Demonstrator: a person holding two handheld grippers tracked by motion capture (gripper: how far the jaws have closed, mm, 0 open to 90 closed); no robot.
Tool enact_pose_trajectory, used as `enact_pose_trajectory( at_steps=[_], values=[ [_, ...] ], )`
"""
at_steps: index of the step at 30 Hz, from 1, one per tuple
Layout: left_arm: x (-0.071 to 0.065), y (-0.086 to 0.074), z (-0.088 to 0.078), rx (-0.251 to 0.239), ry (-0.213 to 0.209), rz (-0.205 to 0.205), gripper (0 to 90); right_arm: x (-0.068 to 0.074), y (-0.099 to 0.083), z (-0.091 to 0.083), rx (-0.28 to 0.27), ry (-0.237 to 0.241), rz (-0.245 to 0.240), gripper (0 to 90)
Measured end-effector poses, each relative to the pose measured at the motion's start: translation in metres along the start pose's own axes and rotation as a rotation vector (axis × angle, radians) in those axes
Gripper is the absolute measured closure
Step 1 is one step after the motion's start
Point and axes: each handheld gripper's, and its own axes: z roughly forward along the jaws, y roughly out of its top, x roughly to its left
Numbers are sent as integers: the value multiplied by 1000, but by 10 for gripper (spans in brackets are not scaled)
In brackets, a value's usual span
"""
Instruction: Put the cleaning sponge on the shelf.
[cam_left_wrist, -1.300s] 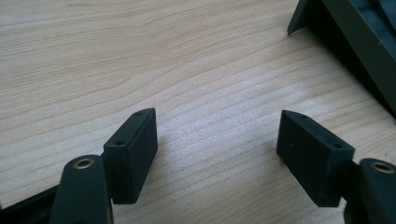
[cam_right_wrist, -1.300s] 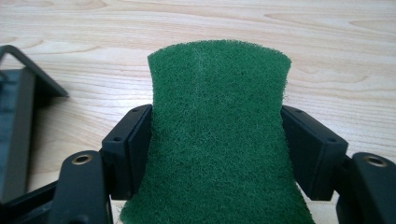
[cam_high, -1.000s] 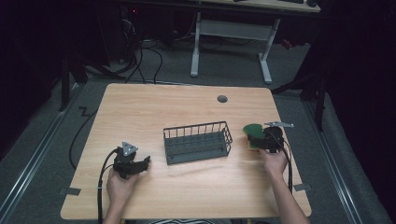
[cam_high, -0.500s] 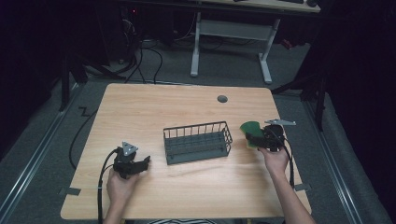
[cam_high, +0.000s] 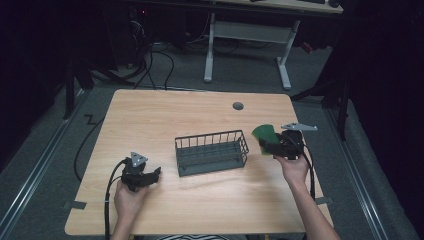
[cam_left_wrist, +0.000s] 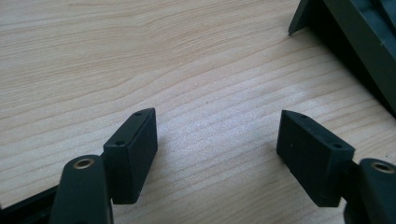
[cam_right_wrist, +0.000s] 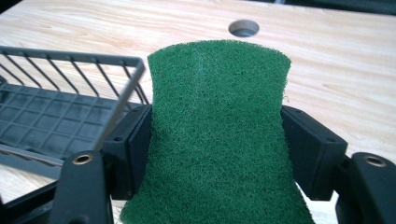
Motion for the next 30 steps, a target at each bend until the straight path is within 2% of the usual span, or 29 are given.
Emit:
enact_pose_trajectory(
  at_steps=[7, 12, 20, 30],
  values=[
    [0, 0, 0, 2, 0, 1, 296, 14, 14, -5, -16, 22, -38, 306],
    [0, 0, 0, 0, 1, 2, 296, 26, 20, -8, -40, 61, -61, 305],
    [0, 0, 0, 0, 2, 2, 296, 44, 32, -3, -47, 107, -97, 305],
    [0, 0, 0, 1, 2, 2, 295, 67, 44, 8, -36, 141, -145, 305]
  ],
)
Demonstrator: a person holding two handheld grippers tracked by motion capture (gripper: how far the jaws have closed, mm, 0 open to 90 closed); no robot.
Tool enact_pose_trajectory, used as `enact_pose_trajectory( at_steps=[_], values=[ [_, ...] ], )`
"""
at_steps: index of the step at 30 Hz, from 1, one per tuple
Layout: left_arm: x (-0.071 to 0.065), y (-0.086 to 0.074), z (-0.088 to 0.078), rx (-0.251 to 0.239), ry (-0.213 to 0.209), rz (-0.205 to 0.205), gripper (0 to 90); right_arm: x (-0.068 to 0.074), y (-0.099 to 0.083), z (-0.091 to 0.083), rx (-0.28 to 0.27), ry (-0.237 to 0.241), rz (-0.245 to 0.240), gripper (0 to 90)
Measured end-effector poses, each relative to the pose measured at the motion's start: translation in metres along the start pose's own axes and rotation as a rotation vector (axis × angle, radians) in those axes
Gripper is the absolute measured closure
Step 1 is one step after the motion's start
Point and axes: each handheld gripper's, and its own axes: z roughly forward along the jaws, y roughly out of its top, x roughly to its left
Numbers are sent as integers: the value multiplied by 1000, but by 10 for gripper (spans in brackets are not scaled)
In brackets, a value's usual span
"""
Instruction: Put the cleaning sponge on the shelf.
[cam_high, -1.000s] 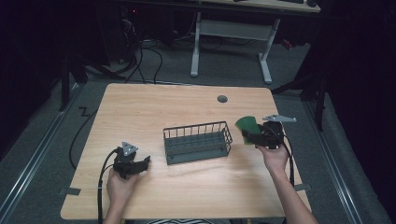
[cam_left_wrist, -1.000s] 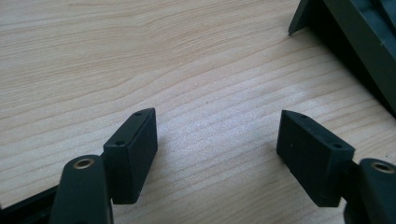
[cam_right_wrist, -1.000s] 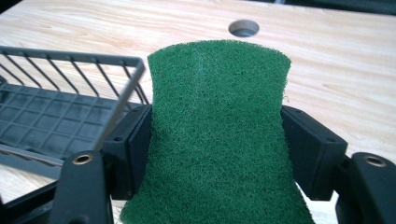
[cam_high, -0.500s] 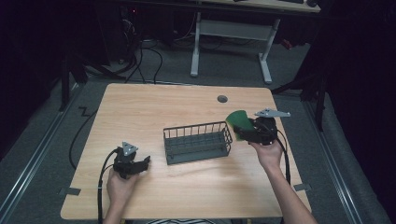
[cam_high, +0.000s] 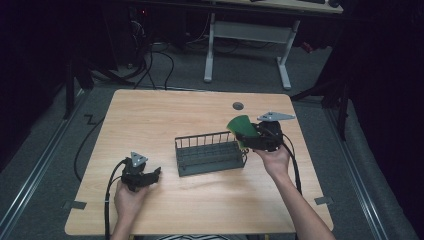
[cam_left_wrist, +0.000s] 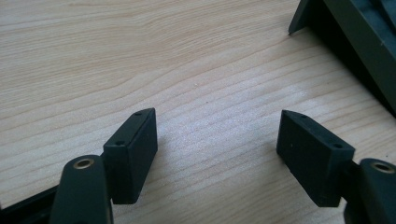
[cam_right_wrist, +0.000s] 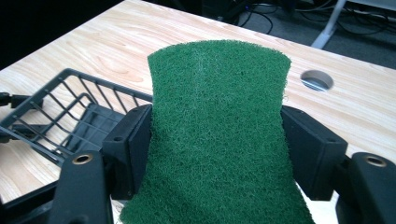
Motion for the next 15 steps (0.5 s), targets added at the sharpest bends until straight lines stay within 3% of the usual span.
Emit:
enact_pose_trajectory(
  at_steps=[6, 15],
  values=[
    [0, 0, 0, 0, 0, 0, 295, 13, 6, 13, 13, 25, -22, 305],
    [0, 0, 0, 2, -4, 0, 291, 29, 10, 36, 60, 23, -58, 305]
  ],
)
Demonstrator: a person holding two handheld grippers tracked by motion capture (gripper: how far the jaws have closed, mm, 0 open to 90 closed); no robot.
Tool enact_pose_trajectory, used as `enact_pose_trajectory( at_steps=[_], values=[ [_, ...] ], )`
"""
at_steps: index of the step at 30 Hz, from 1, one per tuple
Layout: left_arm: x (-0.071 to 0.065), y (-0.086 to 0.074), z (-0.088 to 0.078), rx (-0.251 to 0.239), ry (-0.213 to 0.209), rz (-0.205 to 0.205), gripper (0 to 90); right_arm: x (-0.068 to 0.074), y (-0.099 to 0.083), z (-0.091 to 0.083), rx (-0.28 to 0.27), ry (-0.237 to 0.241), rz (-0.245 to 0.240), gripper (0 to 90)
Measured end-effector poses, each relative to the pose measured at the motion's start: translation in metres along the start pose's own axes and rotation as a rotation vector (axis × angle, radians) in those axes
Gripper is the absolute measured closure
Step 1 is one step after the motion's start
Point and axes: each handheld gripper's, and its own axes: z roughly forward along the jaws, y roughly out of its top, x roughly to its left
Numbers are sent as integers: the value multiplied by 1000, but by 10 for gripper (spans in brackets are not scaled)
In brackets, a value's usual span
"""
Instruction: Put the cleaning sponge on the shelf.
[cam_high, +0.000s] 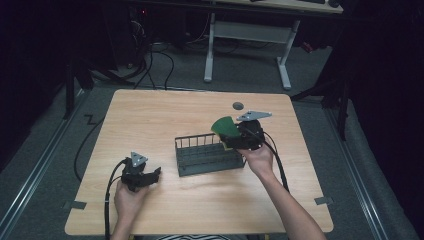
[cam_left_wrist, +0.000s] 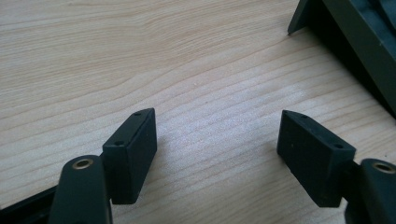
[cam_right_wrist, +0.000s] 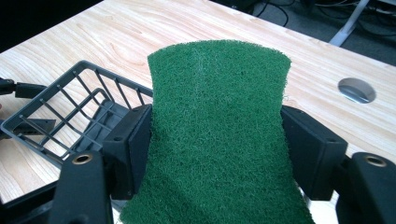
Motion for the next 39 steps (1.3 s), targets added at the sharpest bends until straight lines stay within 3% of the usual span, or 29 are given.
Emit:
enact_pose_trajectory(
  at_steps=[12, 18, 39],
  values=[
    [0, 0, 0, -1, 2, 0, 291, 0, -7, 17, 32, -8, 16, 305],
    [0, 0, 0, -2, -1, -1, 290, 5, -8, 20, 43, -31, -18, 304],
    [0, 0, 0, -2, -2, -3, 289, 9, -18, 28, 64, -39, -31, 304]
  ],
)
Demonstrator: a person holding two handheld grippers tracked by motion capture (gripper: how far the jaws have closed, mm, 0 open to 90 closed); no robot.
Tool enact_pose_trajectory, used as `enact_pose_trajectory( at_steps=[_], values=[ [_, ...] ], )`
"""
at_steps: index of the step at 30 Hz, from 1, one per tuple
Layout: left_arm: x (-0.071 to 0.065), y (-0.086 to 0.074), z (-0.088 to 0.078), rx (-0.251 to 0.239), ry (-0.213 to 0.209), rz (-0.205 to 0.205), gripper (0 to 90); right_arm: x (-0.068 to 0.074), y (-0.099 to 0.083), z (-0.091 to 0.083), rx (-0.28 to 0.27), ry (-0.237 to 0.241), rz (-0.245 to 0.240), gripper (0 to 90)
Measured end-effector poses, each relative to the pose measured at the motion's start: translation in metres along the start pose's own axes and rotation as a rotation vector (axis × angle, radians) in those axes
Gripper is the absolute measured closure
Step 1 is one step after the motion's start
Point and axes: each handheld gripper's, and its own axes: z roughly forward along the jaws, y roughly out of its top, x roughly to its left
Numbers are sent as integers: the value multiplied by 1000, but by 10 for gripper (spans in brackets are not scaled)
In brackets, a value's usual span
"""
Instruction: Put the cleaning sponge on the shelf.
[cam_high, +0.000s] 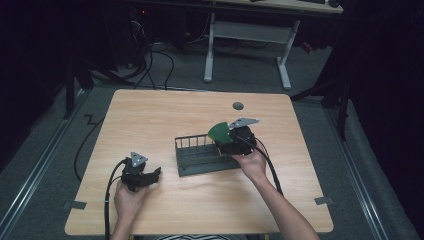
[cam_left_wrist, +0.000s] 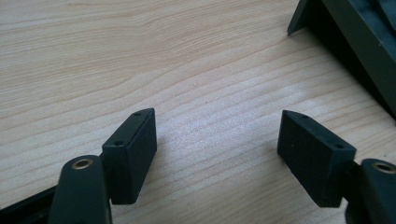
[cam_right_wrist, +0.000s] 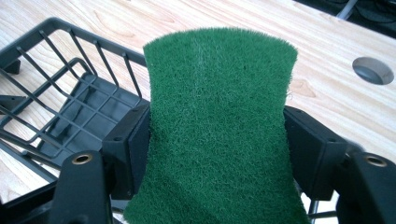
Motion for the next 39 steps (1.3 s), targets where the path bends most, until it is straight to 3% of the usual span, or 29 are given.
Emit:
enact_pose_trajectory(
  at_steps=[9, 26, 39],
  values=[
    [0, 0, 0, 0, -2, 0, 288, 2, -3, 3, 17, -19, -26, 304],
    [0, 0, 0, 1, 0, 2, 288, 4, -6, 6, 42, -30, -31, 306],
    [0, 0, 0, 0, -1, 1, 287, 3, -12, 9, 51, -15, -11, 306]
  ],
)
